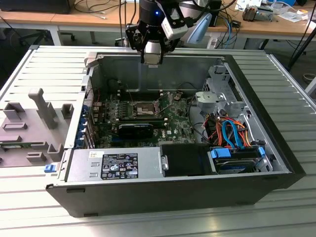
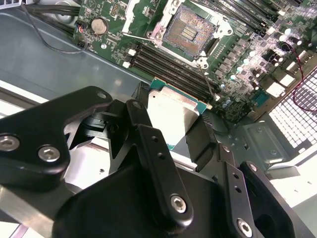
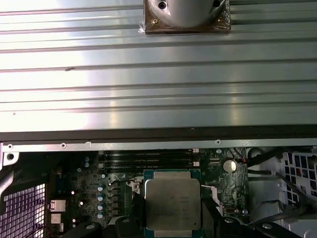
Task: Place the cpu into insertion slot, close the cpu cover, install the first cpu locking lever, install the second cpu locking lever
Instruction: 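Place the cpu into insertion slot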
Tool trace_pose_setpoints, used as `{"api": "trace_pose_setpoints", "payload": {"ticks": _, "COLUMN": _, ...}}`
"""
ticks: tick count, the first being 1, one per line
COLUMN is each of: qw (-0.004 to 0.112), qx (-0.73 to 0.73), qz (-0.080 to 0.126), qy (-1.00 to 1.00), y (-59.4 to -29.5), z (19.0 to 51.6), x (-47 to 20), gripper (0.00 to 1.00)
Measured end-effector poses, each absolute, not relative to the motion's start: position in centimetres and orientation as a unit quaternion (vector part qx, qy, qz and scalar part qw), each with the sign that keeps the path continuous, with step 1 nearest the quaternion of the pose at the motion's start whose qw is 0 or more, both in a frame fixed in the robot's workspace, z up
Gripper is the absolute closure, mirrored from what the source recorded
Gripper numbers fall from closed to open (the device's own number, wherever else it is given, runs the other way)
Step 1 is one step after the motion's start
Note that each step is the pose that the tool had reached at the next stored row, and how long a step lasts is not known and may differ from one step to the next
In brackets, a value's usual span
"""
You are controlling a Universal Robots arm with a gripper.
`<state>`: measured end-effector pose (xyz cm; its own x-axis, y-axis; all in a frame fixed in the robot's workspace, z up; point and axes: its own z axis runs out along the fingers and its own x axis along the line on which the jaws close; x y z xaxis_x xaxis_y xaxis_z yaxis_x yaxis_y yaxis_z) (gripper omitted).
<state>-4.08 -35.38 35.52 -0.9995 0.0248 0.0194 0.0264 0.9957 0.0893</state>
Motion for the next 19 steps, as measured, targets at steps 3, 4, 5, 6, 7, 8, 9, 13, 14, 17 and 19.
{"api": "trace_pose_setpoints", "payload": {"ticks": 3, "qw": 0.009, "qx": -0.013, "qz": -0.045, "qy": -0.999, "y": -35.4, "z": 35.5, "x": -4.1, "gripper": 0.46}}
{"api": "trace_pose_setpoints", "payload": {"ticks": 4, "qw": 0.009, "qx": -0.013, "qz": -0.045, "qy": -0.999, "y": -35.4, "z": 34.4, "x": -4.7, "gripper": 0.46}}
{"api": "trace_pose_setpoints", "payload": {"ticks": 5, "qw": 0.009, "qx": -0.013, "qz": -0.045, "qy": -0.999, "y": -35.4, "z": 33.3, "x": -4.9, "gripper": 0.46}}
{"api": "trace_pose_setpoints", "payload": {"ticks": 6, "qw": 0.009, "qx": -0.013, "qz": -0.045, "qy": -0.999, "y": -35.4, "z": 33.3, "x": -4.9, "gripper": 0.46}}
{"api": "trace_pose_setpoints", "payload": {"ticks": 7, "qw": 0.009, "qx": -0.013, "qz": -0.045, "qy": -0.999, "y": -35.4, "z": 33.3, "x": -4.9, "gripper": 0.46}}
{"api": "trace_pose_setpoints", "payload": {"ticks": 8, "qw": 0.009, "qx": -0.013, "qz": -0.045, "qy": -0.999, "y": -35.4, "z": 33.3, "x": -4.9, "gripper": 0.46}}
{"api": "trace_pose_setpoints", "payload": {"ticks": 9, "qw": 0.009, "qx": -0.013, "qz": -0.045, "qy": -0.999, "y": -35.4, "z": 33.3, "x": -4.9, "gripper": 0.46}}
{"api": "trace_pose_setpoints", "payload": {"ticks": 13, "qw": 0.009, "qx": -0.013, "qz": -0.045, "qy": -0.999, "y": -35.4, "z": 33.2, "x": -4.9, "gripper": 0.46}}
{"api": "trace_pose_setpoints", "payload": {"ticks": 14, "qw": 0.009, "qx": -0.013, "qz": -0.045, "qy": -0.999, "y": -35.4, "z": 33.1, "x": -4.9, "gripper": 0.46}}
{"api": "trace_pose_setpoints", "payload": {"ticks": 17, "qw": 0.009, "qx": -0.013, "qz": -0.045, "qy": -0.999, "y": -35.5, "z": 33.0, "x": -4.9, "gripper": 0.46}}
{"api": "trace_pose_setpoints", "payload": {"ticks": 19, "qw": 0.009, "qx": -0.013, "qz": -0.045, "qy": -0.999, "y": -35.8, "z": 33.0, "x": -4.9, "gripper": 0.46}}
